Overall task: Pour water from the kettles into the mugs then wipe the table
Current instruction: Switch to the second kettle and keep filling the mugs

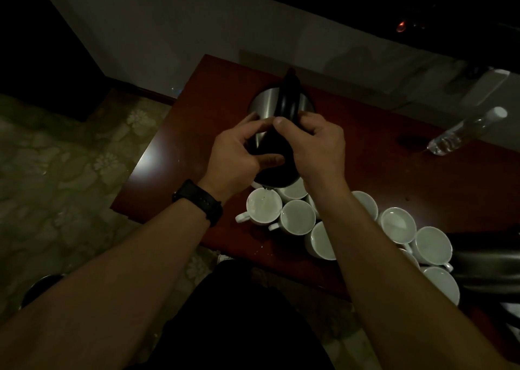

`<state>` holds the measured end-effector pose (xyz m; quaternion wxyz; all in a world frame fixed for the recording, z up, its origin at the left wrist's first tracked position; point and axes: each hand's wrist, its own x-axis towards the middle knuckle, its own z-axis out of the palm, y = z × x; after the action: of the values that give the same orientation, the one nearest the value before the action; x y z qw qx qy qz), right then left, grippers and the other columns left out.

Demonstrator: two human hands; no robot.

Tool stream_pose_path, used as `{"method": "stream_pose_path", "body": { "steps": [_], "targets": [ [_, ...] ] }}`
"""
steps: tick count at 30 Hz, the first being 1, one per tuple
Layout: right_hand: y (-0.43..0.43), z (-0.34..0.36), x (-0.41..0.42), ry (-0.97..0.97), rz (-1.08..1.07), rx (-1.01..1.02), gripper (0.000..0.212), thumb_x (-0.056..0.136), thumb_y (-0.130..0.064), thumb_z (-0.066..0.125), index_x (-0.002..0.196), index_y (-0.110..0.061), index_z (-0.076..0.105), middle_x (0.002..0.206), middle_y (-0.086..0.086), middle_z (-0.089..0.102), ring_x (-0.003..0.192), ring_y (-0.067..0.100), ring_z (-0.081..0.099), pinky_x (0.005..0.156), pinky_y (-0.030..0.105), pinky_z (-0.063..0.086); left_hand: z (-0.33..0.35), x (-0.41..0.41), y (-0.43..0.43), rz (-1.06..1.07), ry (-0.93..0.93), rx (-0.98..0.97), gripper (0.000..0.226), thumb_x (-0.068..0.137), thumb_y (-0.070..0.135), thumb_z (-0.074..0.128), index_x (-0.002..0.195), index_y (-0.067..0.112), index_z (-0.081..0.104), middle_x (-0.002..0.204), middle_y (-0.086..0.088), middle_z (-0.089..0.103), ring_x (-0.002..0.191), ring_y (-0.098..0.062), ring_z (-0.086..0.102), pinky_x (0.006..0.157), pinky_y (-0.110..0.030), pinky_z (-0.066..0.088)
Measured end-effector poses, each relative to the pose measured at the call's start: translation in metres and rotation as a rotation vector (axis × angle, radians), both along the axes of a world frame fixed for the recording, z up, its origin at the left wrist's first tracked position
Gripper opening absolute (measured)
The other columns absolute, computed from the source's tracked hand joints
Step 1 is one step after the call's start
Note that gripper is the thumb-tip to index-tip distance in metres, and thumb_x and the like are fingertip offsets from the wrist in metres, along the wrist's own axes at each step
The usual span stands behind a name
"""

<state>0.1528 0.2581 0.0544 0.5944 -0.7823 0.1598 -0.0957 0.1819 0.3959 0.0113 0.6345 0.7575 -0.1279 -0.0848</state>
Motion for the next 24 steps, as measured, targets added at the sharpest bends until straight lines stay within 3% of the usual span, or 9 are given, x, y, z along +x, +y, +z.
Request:
{"method": "stream_pose_path", "body": {
  "steps": [7,14,19,21,24],
  "targets": [
    [0.0005,0.0006,0.0012,0.021,0.023,0.038,0.014,0.075,-0.043,0.072,0.080,-0.031,0.076,0.106,-0.007,0.073,0.095,0.015,0.073,0.085,0.050,0.060,-0.0019,-0.0014,0.0016,0.015,0.006,-0.003,0.070,0.072,0.002,0.087,0.127,0.035,0.059,0.120,0.043,0.047,0.147,-0.008,0.032,0.123,-0.050,0.034],
    [-0.0001,-0.0004,0.0015,0.033,0.025,0.074,0.012,0.072,-0.041,0.074,0.078,-0.031,0.076,0.104,-0.006,0.074,0.093,0.015,0.073,0.085,0.049,0.061,-0.0032,-0.0012,0.0024,0.024,0.009,0.032,0.072,0.071,0.004,0.088,0.118,0.050,0.059,0.108,0.062,0.045,0.143,-0.002,0.032,0.123,-0.045,0.033],
    [-0.0017,-0.0006,-0.0001,0.021,0.023,0.067,0.007,0.070,-0.041,0.075,0.072,-0.034,0.076,0.098,-0.010,0.074,0.090,0.010,0.073,0.083,0.050,0.061,-0.0031,-0.0037,0.0026,0.021,0.004,0.010,0.073,0.070,0.003,0.089,0.120,0.048,0.060,0.115,0.057,0.045,0.147,-0.007,0.032,0.123,-0.048,0.034],
    [-0.0021,-0.0007,-0.0015,0.018,0.027,0.067,0.008,0.069,-0.042,0.075,0.071,-0.035,0.077,0.098,-0.011,0.075,0.090,0.011,0.074,0.083,0.050,0.061,-0.0037,-0.0056,0.0023,0.032,0.005,0.009,0.073,0.070,0.003,0.088,0.122,0.046,0.060,0.129,0.046,0.048,0.146,-0.005,0.031,0.123,-0.048,0.034],
    [-0.0020,-0.0016,-0.0044,0.012,0.029,0.081,0.008,0.070,-0.040,0.077,0.072,-0.032,0.077,0.101,-0.007,0.075,0.092,0.015,0.074,0.084,0.052,0.061,-0.0035,-0.0083,0.0033,0.051,0.026,0.019,0.074,0.070,0.002,0.089,0.126,0.041,0.059,0.156,0.001,0.046,0.150,-0.011,0.031,0.123,-0.045,0.033]
  ]
}}
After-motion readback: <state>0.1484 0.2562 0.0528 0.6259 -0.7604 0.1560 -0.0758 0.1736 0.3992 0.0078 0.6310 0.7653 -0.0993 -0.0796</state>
